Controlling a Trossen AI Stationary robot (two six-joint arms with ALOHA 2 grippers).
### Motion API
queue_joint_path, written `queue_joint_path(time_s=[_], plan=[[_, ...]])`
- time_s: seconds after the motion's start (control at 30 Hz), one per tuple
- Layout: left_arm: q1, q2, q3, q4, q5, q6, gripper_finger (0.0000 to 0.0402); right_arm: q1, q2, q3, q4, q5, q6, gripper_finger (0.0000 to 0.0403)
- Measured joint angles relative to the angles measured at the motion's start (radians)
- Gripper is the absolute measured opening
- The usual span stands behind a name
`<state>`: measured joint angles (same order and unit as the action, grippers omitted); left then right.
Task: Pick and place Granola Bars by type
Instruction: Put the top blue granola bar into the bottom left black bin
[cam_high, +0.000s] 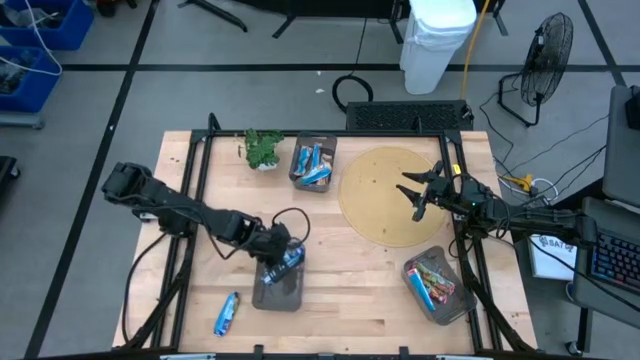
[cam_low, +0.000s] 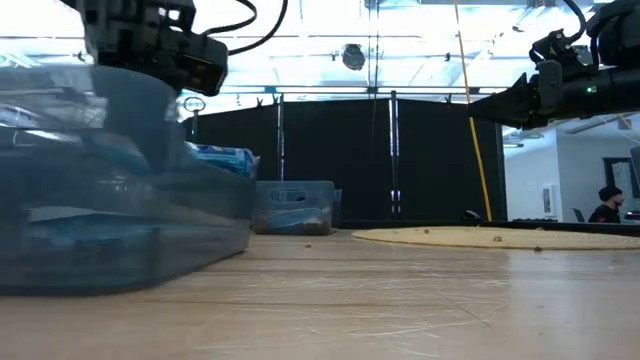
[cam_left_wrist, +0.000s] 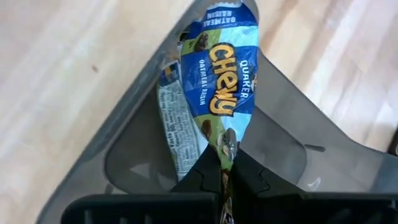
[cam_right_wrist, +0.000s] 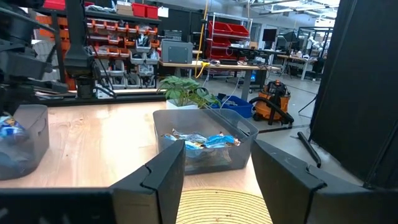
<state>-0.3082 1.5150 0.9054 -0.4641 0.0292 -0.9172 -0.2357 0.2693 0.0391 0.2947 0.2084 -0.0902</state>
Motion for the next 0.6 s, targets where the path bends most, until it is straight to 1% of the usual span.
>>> queue_joint_path(time_s=[0.23, 0.37, 0.5, 0.6], plan=[[0.063, 0.0, 0.0, -0.002, -0.014, 0.024, 0.0008, 0.0, 0.0, 0.0, 0.0, 0.0, 0.0, 0.018], [0.08, 0.0, 0.0, -0.006, -0.03, 0.022, 0.0008, 0.0, 0.0, 0.0, 0.0, 0.0, 0.0, 0.0177], [0.076, 0.0, 0.0, -0.011, -0.021, 0.014, 0.0011, 0.0, 0.0, 0.0, 0.0, 0.0, 0.0, 0.0177], [0.047, -0.005, 0.0, -0.011, -0.014, 0.014, 0.0008, 0.0, 0.0, 0.0, 0.0, 0.0, 0.0, 0.018]])
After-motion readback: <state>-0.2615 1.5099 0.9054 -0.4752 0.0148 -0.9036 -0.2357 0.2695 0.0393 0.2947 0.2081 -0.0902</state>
